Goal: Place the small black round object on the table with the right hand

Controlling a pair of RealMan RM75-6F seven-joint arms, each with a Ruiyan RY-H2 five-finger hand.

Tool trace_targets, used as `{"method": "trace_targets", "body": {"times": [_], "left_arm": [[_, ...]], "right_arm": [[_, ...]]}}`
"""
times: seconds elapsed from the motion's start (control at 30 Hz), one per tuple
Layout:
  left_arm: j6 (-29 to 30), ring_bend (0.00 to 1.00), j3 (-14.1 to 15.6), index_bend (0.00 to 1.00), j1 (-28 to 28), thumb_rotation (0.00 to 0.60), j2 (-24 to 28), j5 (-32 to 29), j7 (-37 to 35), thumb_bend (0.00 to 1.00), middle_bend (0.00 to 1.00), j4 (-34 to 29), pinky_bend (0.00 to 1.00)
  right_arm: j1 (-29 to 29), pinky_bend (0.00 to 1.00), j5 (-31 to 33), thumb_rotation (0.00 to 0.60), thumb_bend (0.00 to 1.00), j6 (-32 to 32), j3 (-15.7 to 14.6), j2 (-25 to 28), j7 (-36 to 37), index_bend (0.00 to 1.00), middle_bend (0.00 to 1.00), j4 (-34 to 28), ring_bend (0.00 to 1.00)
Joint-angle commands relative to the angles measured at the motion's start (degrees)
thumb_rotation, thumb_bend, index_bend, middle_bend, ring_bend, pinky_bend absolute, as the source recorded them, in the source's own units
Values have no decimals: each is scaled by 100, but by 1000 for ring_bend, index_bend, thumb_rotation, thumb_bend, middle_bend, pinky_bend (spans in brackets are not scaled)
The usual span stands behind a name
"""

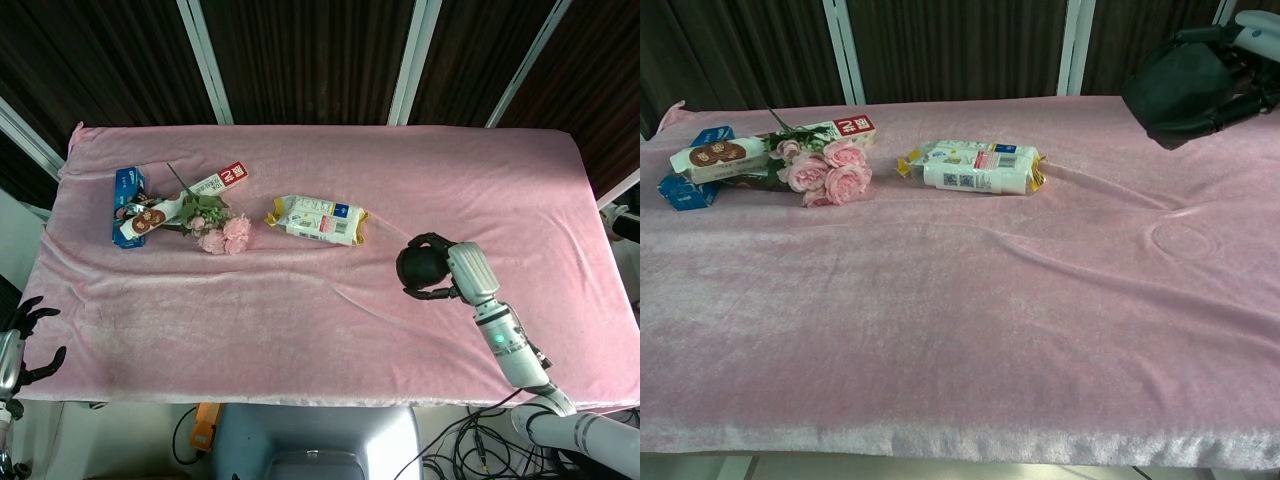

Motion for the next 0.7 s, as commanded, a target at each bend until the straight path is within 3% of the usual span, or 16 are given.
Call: {"method": "trace_targets", "body": {"times": [0.03, 0.17, 0.3, 0.47, 0.7], "left_arm": [[-15, 118, 0, 289, -7, 600, 2, -6, 3, 353, 97, 2, 339], [-16, 118, 1, 289, -8, 600, 0, -8, 10, 354, 97, 2, 339], [-16, 118, 1, 289, -7, 600, 0, -10, 8, 354, 97, 1, 339], [-14, 118, 0, 289, -6, 600, 0, -14, 11, 354, 97, 1, 339], [-15, 118, 1, 289, -3, 600, 6, -14, -2, 354, 97, -2, 340]], "right_arm": [[58, 815, -464, 600, 133, 25, -132, 197, 1275, 677, 563, -35, 660], [117, 815, -384, 600, 133, -257, -219, 182, 350, 678, 563, 174, 660], [133, 815, -325, 600, 133, -372, -246, 156, -137, 680, 563, 271, 660], [144, 815, 169, 600, 133, -835, -260, -103, -2280, 680, 563, 661, 660], [185, 815, 474, 600, 133, -1075, -245, -327, -3183, 679, 564, 791, 660]]}}
